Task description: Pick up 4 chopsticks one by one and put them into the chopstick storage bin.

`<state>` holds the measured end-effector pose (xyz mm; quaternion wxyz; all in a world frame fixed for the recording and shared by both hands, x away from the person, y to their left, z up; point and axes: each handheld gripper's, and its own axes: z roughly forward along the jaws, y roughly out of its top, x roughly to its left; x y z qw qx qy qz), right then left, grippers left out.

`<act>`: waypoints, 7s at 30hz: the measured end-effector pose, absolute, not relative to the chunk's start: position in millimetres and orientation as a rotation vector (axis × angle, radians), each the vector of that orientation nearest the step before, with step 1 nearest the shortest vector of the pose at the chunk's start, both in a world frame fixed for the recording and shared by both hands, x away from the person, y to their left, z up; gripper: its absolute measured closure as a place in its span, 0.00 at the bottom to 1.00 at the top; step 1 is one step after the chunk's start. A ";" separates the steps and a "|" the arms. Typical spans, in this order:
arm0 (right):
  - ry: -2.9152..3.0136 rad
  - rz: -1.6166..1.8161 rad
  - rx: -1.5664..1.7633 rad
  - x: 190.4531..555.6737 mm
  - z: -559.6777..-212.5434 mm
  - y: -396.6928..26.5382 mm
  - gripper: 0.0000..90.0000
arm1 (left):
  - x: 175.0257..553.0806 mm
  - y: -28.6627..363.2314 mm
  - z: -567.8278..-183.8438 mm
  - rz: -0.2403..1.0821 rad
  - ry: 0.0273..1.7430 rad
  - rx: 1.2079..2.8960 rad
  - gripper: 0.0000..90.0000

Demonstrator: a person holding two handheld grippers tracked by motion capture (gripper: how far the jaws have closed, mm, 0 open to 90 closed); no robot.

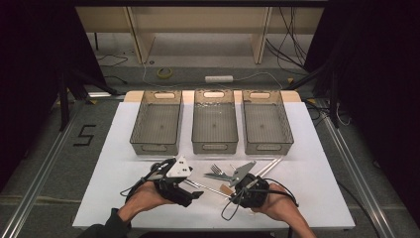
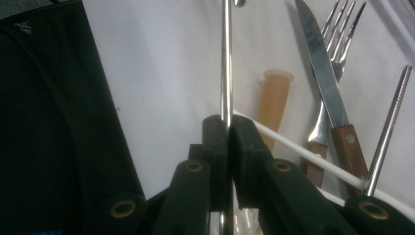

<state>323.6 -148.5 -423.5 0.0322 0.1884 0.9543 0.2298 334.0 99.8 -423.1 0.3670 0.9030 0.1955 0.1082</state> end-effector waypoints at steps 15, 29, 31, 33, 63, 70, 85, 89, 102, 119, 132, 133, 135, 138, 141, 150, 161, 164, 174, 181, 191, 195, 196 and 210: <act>2.962 0.722 0.510 318.4 -417.8 -142.7 0.95 | 330.2 94.7 -426.1 0.314 0.361 2.485 0.50; 3.002 0.712 0.413 313.5 -418.4 -136.1 0.95 | 324.9 88.6 -437.9 0.264 0.230 2.582 0.72; 3.004 0.714 0.400 313.3 -418.4 -135.7 0.95 | 324.5 88.2 -437.8 0.255 0.223 2.586 0.75; 3.008 0.715 0.392 312.7 -418.5 -135.2 0.95 | 323.7 87.8 -438.0 0.247 0.213 2.591 0.79; 2.685 1.065 0.756 326.8 -409.1 -196.0 0.40 | 328.4 101.6 -434.4 0.198 0.326 2.548 0.96; 2.566 1.164 0.927 321.7 -416.7 -228.0 0.36 | 338.7 115.2 -421.6 0.237 0.545 2.427 0.96; 2.452 1.179 1.095 311.7 -430.1 -256.2 0.35 | 373.6 160.0 -398.7 0.338 0.873 2.201 0.96; 2.432 1.192 1.095 309.4 -430.5 -254.3 0.34 | 383.8 169.8 -393.1 0.370 0.937 2.156 0.96; 2.402 1.234 1.104 302.4 -430.3 -254.3 0.32 | 427.5 196.0 -386.9 0.416 1.116 2.064 0.96; 2.390 1.267 1.086 298.4 -429.1 -252.5 0.32 | 470.0 217.9 -399.8 0.427 1.283 2.008 0.96; 2.398 1.269 1.078 297.7 -429.2 -251.4 0.32 | 489.2 231.5 -410.6 0.425 1.394 1.995 0.95; 2.397 1.270 1.079 297.8 -429.1 -251.4 0.32 | 489.6 232.5 -411.3 0.417 1.400 1.988 0.95; 2.396 1.274 1.075 297.7 -429.1 -251.4 0.32 | 490.3 232.2 -412.7 0.426 1.407 1.993 0.95; 2.399 1.272 1.072 297.7 -428.7 -251.2 0.32 | 492.6 231.9 -414.6 0.426 1.425 1.992 0.95; 2.398 1.275 1.071 297.4 -429.0 -250.8 0.32 | 494.8 231.7 -416.7 0.421 1.443 1.981 0.95; 2.398 1.277 1.075 297.6 -428.5 -251.4 0.32 | 488.2 230.2 -415.1 0.416 1.468 1.966 0.70; 2.389 1.229 1.113 300.2 -429.9 -254.0 0.32 | 444.7 215.1 -402.9 0.351 1.302 1.936 0.38; 2.396 1.190 1.127 301.0 -431.3 -255.0 0.34 | 436.6 210.0 -402.4 0.338 1.258 1.956 0.35; 2.453 1.034 1.203 306.6 -439.3 -261.6 0.44 | 413.8 196.8 -403.4 0.297 1.155 1.973 0.28; 2.512 0.916 1.246 309.3 -445.5 -261.6 0.48 | 399.5 190.1 -408.6 0.307 1.094 1.966 0.24; 2.583 0.803 1.248 309.8 -451.2 -260.9 0.59 | 374.7 176.4 -416.8 0.315 1.010 1.967 0.20; 2.595 0.780 1.249 310.3 -453.1 -261.2 0.65 | 365.4 171.5 -421.5 0.304 0.978 1.969 0.19; 2.597 0.776 1.248 310.2 -453.4 -261.3 0.66 | 363.3 170.7 -422.4 0.298 0.973 1.968 0.19; 2.660 0.710 1.215 311.8 -461.2 -260.1 0.79 | 339.0 168.9 -431.1 0.288 0.948 1.925 0.18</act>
